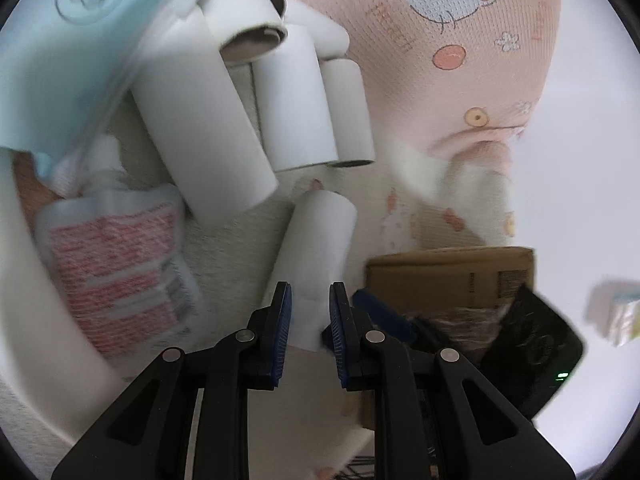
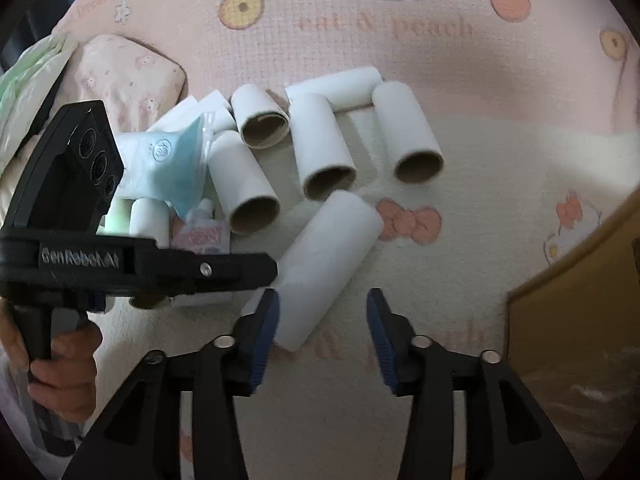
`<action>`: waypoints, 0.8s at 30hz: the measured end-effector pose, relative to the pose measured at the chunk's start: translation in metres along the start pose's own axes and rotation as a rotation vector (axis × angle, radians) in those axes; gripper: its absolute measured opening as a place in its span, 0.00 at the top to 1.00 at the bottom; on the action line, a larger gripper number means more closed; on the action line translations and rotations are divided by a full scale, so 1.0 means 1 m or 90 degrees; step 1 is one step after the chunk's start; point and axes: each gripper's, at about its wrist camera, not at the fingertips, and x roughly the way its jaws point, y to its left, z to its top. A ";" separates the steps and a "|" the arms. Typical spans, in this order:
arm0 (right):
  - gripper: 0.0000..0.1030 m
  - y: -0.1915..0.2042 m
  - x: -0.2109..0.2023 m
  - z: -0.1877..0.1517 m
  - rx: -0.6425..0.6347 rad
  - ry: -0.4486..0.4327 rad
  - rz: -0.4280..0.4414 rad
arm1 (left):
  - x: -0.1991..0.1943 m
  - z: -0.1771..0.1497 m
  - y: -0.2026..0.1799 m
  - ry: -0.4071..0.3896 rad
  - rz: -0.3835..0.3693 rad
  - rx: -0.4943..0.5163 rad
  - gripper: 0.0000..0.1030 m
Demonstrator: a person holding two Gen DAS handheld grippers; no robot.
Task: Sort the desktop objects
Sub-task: 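Close the left gripper on an upright white cardboard tube while the right gripper closes on it too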
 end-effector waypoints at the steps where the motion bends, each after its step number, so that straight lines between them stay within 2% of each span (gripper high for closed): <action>1: 0.48 -0.004 0.001 -0.002 0.015 0.008 0.009 | 0.003 0.001 0.001 0.006 -0.011 -0.006 0.80; 6: 0.48 -0.012 0.006 -0.002 0.052 0.008 0.017 | 0.016 -0.003 -0.008 0.016 0.019 0.015 0.80; 8: 0.48 -0.011 0.008 -0.002 0.054 0.014 0.015 | 0.021 -0.005 -0.009 0.026 0.008 0.014 0.80; 14: 0.47 -0.004 0.016 -0.003 0.005 0.018 -0.019 | 0.033 -0.009 -0.013 0.036 0.017 0.019 0.78; 15: 0.47 -0.003 0.016 -0.004 -0.001 0.017 -0.016 | 0.034 -0.006 -0.013 0.039 0.015 0.012 0.77; 17: 0.48 -0.002 0.018 -0.003 -0.007 0.024 -0.003 | 0.036 -0.002 -0.013 0.050 0.000 0.008 0.60; 18: 0.48 -0.003 0.019 -0.003 -0.003 0.022 0.005 | 0.036 0.000 -0.014 0.053 -0.004 0.014 0.57; 21: 0.50 -0.001 0.021 -0.002 -0.008 0.020 0.010 | 0.033 0.007 -0.020 0.039 0.016 0.047 0.56; 24: 0.50 0.003 0.021 -0.002 -0.023 0.020 0.016 | 0.033 0.011 -0.018 0.035 0.020 0.038 0.56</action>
